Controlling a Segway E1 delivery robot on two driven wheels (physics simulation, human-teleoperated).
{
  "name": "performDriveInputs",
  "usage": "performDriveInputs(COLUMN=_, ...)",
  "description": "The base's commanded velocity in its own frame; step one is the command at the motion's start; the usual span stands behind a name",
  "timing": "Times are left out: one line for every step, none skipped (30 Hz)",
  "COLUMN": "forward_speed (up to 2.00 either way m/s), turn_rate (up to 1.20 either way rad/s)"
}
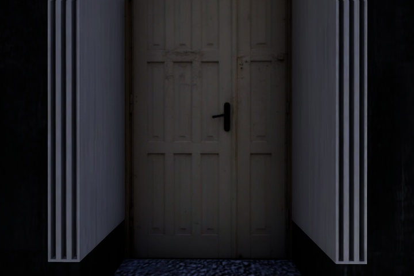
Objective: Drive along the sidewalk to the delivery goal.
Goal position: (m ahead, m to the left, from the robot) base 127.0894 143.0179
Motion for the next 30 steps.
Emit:
performDriveInputs(forward_speed=0.0, turn_rate=0.0)
performDriveInputs(forward_speed=0.0, turn_rate=0.0)
performDriveInputs(forward_speed=0.0, turn_rate=0.0)
performDriveInputs(forward_speed=0.0, turn_rate=0.0)
performDriveInputs(forward_speed=0.0, turn_rate=0.0)
performDriveInputs(forward_speed=0.0, turn_rate=0.0)
performDriveInputs(forward_speed=0.0, turn_rate=0.0)
performDriveInputs(forward_speed=0.0, turn_rate=0.0)
performDriveInputs(forward_speed=0.0, turn_rate=0.0)
performDriveInputs(forward_speed=0.0, turn_rate=0.0)
performDriveInputs(forward_speed=0.0, turn_rate=0.0)
performDriveInputs(forward_speed=0.0, turn_rate=0.0)
performDriveInputs(forward_speed=0.0, turn_rate=0.0)
performDriveInputs(forward_speed=0.0, turn_rate=0.0)
performDriveInputs(forward_speed=0.0, turn_rate=0.0)
performDriveInputs(forward_speed=0.0, turn_rate=0.0)
performDriveInputs(forward_speed=0.0, turn_rate=0.0)
performDriveInputs(forward_speed=0.0, turn_rate=0.0)
performDriveInputs(forward_speed=0.0, turn_rate=0.0)
performDriveInputs(forward_speed=0.0, turn_rate=0.0)
performDriveInputs(forward_speed=0.0, turn_rate=0.0)
performDriveInputs(forward_speed=0.0, turn_rate=0.0)
performDriveInputs(forward_speed=0.0, turn_rate=0.0)
performDriveInputs(forward_speed=0.0, turn_rate=0.0)
performDriveInputs(forward_speed=0.0, turn_rate=0.0)
performDriveInputs(forward_speed=0.0, turn_rate=0.0)
performDriveInputs(forward_speed=0.0, turn_rate=0.0)
performDriveInputs(forward_speed=0.0, turn_rate=0.0)
performDriveInputs(forward_speed=0.0, turn_rate=0.0)
performDriveInputs(forward_speed=0.0, turn_rate=0.0)
